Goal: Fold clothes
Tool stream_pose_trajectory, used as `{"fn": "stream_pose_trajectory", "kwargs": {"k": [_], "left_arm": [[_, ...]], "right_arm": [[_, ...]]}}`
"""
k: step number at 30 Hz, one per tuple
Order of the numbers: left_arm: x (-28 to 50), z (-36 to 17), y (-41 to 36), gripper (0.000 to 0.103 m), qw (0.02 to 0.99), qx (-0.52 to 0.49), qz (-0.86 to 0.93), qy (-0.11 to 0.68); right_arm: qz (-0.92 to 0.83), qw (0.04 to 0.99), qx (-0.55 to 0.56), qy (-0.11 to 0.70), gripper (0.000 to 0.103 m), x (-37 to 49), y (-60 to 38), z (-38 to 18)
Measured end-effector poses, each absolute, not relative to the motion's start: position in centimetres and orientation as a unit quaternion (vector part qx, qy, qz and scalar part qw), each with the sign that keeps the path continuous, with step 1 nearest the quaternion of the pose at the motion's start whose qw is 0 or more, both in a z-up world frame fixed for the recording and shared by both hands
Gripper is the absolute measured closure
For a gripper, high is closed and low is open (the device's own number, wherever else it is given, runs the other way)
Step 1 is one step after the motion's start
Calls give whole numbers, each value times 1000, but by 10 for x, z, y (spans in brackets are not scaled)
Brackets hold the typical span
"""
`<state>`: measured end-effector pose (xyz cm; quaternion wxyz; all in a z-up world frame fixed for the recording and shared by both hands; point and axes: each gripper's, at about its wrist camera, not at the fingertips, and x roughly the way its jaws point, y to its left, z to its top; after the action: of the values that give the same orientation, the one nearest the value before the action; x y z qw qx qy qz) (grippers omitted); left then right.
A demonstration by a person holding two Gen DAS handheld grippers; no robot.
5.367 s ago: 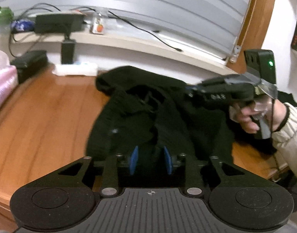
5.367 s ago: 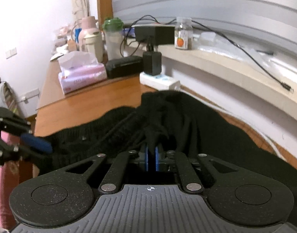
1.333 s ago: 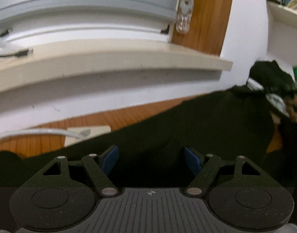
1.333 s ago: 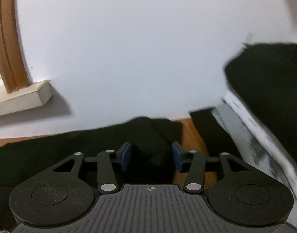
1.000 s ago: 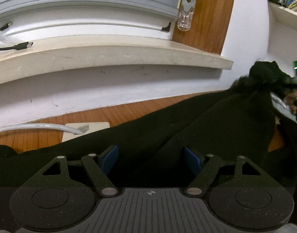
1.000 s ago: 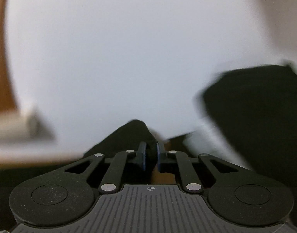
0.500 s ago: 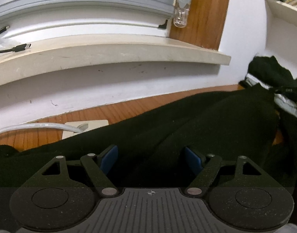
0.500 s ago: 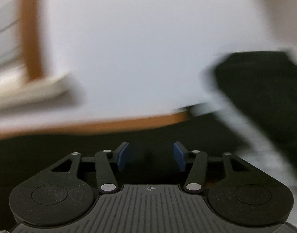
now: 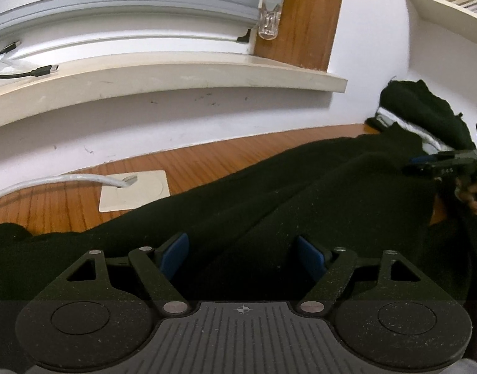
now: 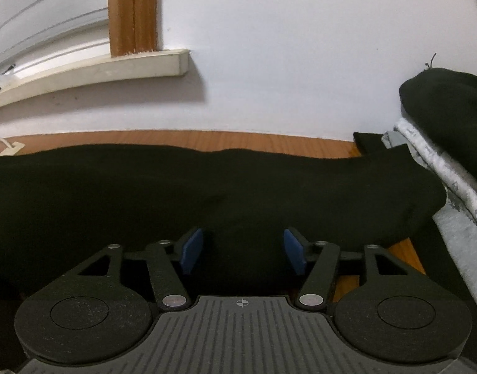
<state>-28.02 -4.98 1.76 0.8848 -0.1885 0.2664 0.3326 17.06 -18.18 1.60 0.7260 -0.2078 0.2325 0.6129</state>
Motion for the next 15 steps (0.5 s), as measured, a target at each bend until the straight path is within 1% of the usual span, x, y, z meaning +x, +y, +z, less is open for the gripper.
{"fn": "stream_pose_trajectory", "kwargs": {"k": [3, 5, 6, 7, 8, 12, 15], "left_arm": [[-297, 31, -39, 31, 881, -189, 342, 265], [-311, 39, -26, 39, 878, -186, 353, 266], [-317, 43, -20, 48, 876, -184, 356, 269], [-321, 45, -11, 54, 874, -184, 355, 276], [-322, 45, -3, 56, 872, -184, 353, 286], [-312, 39, 22, 57, 866, -179, 331, 328], [-299, 30, 35, 54, 860, -189, 317, 352]], "right_arm": [[611, 728, -210, 231, 43, 171, -176, 15], [611, 728, -209, 232, 43, 172, -177, 15], [611, 728, -208, 232, 43, 173, -176, 15], [611, 728, -208, 232, 43, 173, -176, 15], [611, 727, -208, 232, 43, 173, -176, 15], [612, 727, -207, 232, 43, 173, -177, 15], [611, 729, -208, 231, 43, 172, -177, 15]]}}
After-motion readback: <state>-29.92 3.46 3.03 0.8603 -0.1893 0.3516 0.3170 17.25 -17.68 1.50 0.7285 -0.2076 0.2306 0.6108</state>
